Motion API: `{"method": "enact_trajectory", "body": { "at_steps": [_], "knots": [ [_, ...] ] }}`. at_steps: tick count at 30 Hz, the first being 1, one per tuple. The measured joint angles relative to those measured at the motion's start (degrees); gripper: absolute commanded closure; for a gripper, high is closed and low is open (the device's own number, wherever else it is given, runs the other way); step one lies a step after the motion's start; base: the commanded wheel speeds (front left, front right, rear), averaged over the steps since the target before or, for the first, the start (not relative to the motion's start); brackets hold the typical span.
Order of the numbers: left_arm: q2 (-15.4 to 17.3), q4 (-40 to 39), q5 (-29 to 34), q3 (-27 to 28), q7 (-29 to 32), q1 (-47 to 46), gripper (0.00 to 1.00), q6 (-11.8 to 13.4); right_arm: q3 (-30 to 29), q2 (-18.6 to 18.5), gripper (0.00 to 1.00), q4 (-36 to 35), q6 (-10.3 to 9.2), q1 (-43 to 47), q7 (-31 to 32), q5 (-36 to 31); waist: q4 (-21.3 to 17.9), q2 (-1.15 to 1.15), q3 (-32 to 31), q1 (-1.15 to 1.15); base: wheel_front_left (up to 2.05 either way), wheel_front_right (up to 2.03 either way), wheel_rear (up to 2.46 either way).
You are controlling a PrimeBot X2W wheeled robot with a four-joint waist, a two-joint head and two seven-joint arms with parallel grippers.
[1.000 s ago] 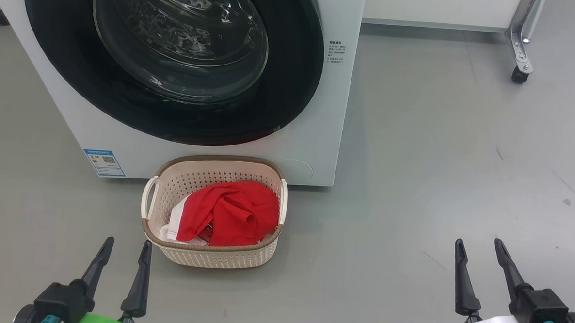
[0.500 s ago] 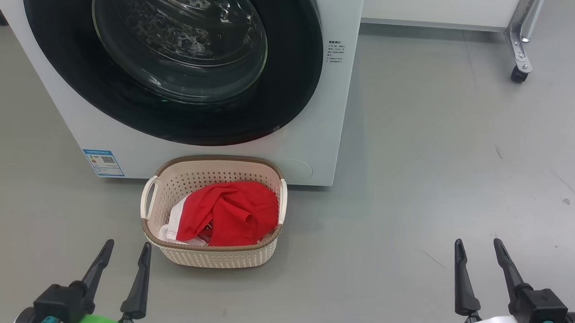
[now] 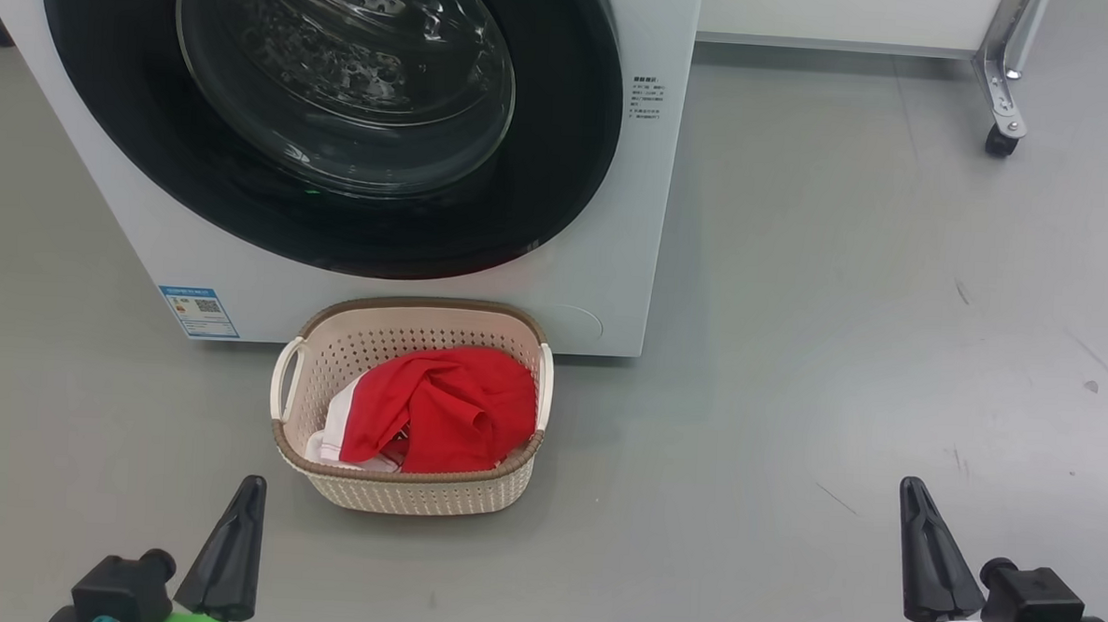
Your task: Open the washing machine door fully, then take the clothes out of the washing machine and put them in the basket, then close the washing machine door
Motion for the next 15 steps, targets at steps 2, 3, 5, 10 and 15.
{"method": "enact_trajectory", "body": {
  "at_steps": [2, 3, 5, 10, 15],
  "knots": [
    [0.0, 0.0, -1.2, 0.0, 0.0, 0.0, 1.00, 0.0, 0.0, 0.0, 1.00, 0.0, 0.01, 0.2, 0.0, 0.7, -0.1, 0.00, 0.0, 0.00, 0.00, 0.00, 0.00],
    [0.0, -0.1, -1.9, 0.0, 0.1, 0.0, 1.00, 0.0, 0.1, 0.0, 1.00, 0.0, 0.07, 0.3, 0.0, 1.2, -0.1, 0.00, 0.0, 0.00, 0.00, 0.00, 0.00],
    [-0.1, -0.2, -3.0, 0.0, 0.4, 0.1, 1.00, 0.0, 0.4, 0.0, 1.00, -0.1, 0.32, 0.5, 0.0, 2.4, -0.1, 0.00, 0.0, 0.00, 0.00, 0.00, 0.00],
    [-0.3, -0.4, -6.8, 0.2, 1.1, 0.2, 1.00, 0.0, 1.0, 0.0, 1.00, -0.7, 0.67, 0.5, 0.0, 6.3, -0.2, 0.00, -0.1, 0.00, 0.00, 0.00, 0.00],
    [-0.5, -0.4, -11.3, 0.8, 2.2, 0.2, 1.00, 0.0, 0.9, 0.0, 1.00, -0.9, 1.00, 0.5, 0.5, 11.5, -0.2, 0.00, -0.1, 0.00, 0.00, 0.00, 0.00]
  ]
}}
